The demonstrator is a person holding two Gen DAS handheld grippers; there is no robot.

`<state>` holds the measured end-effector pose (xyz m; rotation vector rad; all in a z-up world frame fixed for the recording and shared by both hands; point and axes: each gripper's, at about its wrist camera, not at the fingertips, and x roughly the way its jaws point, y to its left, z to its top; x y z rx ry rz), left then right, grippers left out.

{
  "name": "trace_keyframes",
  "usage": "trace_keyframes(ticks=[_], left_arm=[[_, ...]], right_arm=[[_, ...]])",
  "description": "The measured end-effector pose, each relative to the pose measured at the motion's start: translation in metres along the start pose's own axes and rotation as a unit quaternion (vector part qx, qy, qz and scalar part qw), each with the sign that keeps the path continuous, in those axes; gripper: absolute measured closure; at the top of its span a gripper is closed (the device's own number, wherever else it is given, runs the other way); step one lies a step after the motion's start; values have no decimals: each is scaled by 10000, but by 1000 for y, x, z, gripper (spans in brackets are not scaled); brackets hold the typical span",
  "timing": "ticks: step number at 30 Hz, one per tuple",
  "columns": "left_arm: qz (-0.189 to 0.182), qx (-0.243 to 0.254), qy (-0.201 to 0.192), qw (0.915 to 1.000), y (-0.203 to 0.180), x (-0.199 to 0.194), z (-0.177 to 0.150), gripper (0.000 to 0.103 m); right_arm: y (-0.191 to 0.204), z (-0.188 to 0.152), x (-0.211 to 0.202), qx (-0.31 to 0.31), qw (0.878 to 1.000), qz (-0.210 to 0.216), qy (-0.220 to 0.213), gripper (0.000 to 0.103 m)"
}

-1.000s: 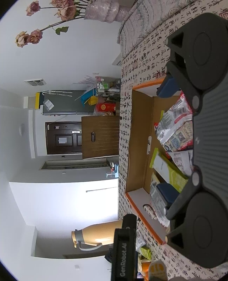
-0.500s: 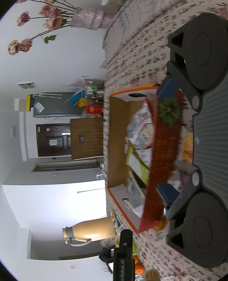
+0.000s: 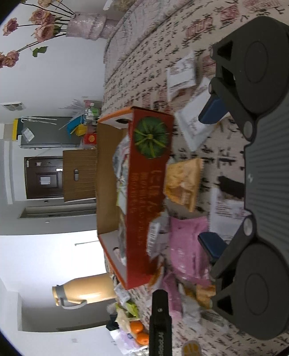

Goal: Organize snacks
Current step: 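Move both tools back over the snack pile, then grasp a pink packet with the left tool while the right tool grasps a white wrapper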

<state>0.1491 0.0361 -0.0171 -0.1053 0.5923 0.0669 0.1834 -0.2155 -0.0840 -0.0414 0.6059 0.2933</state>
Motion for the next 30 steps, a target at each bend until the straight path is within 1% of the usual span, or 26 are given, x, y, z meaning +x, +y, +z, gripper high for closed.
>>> trace_keyframes(ticks=[9, 17, 19, 21, 24, 29, 30], left_arm=[[-25, -102, 57, 9999, 5, 6, -8, 0], [-108, -137, 65, 9998, 6, 7, -10, 0], [-112, -135, 61, 9998, 6, 8, -10, 0], [-127, -142, 62, 9998, 6, 8, -10, 0], [-155, -149, 49, 9998, 7, 7, -11, 0], [-152, -131, 11, 9998, 6, 5, -12, 0], [-148, -127, 5, 9998, 6, 5, -12, 0]], right_arm=[[2, -3, 2, 25, 9999, 68, 73, 0], [17, -5, 6, -210, 9996, 117, 150, 1], [21, -6, 7, -289, 9994, 131, 165, 7], [24, -7, 8, -351, 9991, 131, 218, 24], [24, -8, 8, -351, 9990, 158, 219, 43], [26, -10, 4, -429, 9988, 178, 128, 46], [26, -11, 3, -431, 9988, 214, 95, 59]])
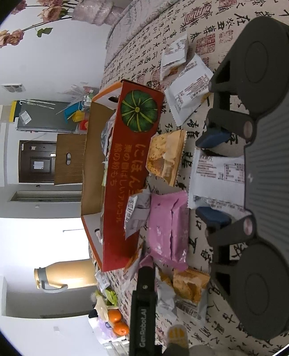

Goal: Organize snacks
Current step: 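Grasp a pink packet with the left tool while the right tool grasps a white wrapper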

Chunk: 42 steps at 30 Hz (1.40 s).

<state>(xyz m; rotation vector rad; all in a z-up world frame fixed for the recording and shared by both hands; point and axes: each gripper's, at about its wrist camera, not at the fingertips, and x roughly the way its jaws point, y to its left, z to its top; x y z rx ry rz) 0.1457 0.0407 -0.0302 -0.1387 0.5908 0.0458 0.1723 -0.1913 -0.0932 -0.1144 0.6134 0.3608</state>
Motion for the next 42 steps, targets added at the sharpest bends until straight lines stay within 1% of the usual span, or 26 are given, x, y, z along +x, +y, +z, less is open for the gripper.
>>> trace_keyframes(ticks=[3, 7, 14, 18, 20, 23, 27, 30, 31, 33, 35, 38, 42], left_arm=[[15, -1, 2, 10000, 0, 0, 0, 0], [27, 9, 20, 10000, -1, 0, 0, 0], [-6, -7, 103, 9999, 6, -9, 6, 0], [197, 108, 90, 9997, 14, -12, 18, 0], [270, 227, 182, 9992, 17, -8, 24, 0], [308, 478, 445, 9974, 18, 6, 32, 0], [329, 843, 762, 9930, 14, 28, 35, 0], [331, 902, 914, 9912, 11, 43, 36, 0], [326, 883, 968, 9908, 11, 47, 36, 1], [278, 850, 1066, 9903, 10, 53, 35, 9], [208, 836, 1189, 9892, 10, 58, 34, 32], [110, 804, 1264, 9887, 11, 59, 33, 38], [88, 799, 1197, 9896, 9, 53, 32, 40]], right_arm=[[-1, -1, -5, 39, 9999, 2, -128, 61], [-6, -1, -13, 127, 9995, -19, -296, 61], [-27, 1, -22, 350, 9977, -302, -496, 61], [-40, 0, -20, 482, 9964, -469, -525, 61], [-44, -3, -17, 543, 9961, -492, -501, 61], [-45, -5, -13, 581, 9960, -487, -471, 61], [-46, -6, -13, 611, 9960, -445, -486, 61], [-46, -6, -13, 621, 9960, -424, -481, 61], [-46, -6, -13, 623, 9960, -416, -481, 61], [-46, -6, -13, 625, 9961, -398, -486, 61], [-47, -6, -13, 641, 9961, -358, -485, 61], [-47, -6, -12, 653, 9962, -315, -484, 61], [-48, -6, -12, 664, 9961, -291, -501, 61]])
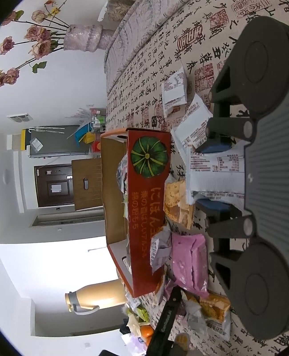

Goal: Organize snacks
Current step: 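Grasp a pink packet with the left tool while the right tool grasps a white wrapper, then carry the pink packet and white wrapper into the box and open both tools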

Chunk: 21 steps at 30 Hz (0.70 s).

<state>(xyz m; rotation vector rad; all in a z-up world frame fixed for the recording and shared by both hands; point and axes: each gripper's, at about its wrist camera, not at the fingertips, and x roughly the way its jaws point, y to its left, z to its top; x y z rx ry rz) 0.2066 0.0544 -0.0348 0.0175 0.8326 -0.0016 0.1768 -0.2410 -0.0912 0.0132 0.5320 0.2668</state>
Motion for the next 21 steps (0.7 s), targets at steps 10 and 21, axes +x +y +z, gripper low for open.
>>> trace_keyframes(ticks=[10, 21], left_arm=[[32, -93, -505, 9987, -3, -32, -4, 41], [4, -361, -1389, 9896, -10, -85, -1, 41]], right_arm=[[1, -1, -2, -3, 10000, -12, -86, 61], [8, 0, -13, -112, 9995, -15, -294, 61]])
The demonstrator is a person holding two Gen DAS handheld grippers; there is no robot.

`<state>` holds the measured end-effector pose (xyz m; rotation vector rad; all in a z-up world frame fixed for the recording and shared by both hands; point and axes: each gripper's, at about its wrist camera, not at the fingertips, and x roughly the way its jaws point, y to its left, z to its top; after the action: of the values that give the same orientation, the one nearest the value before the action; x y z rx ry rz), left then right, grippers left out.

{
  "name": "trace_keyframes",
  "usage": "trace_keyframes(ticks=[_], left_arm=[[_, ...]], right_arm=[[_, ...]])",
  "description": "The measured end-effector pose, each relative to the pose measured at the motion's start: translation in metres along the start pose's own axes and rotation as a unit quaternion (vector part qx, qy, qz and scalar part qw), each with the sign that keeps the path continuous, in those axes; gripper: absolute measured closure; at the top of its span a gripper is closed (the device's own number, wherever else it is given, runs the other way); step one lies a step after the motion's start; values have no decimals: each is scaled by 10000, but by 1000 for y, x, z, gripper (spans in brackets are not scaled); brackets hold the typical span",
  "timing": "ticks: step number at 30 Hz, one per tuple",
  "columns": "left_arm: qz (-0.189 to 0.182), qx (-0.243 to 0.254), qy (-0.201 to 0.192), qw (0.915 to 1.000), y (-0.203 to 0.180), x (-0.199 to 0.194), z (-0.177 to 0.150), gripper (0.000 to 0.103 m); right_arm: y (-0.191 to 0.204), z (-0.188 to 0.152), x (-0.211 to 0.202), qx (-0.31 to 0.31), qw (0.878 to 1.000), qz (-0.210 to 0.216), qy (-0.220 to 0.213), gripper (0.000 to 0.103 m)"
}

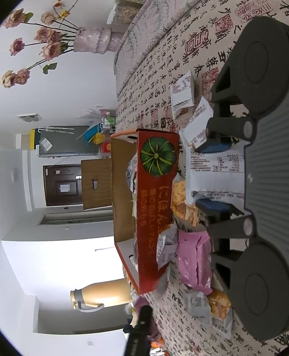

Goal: Organize snacks
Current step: 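Carry the pink packet and white wrapper into the box and open both tools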

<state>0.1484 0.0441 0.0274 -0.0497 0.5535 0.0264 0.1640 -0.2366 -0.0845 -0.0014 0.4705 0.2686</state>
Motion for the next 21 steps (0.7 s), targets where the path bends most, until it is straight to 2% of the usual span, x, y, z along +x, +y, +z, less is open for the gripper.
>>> trace_keyframes(ticks=[11, 21], left_arm=[[-145, -172, -339, 9992, -15, -9, 19, 41], [-51, -284, -503, 9983, -26, 4, 43, 41]], right_arm=[[16, 26, -13, -164, 9988, 128, -451, 61], [20, 65, -2, -196, 9958, 75, -890, 61]])
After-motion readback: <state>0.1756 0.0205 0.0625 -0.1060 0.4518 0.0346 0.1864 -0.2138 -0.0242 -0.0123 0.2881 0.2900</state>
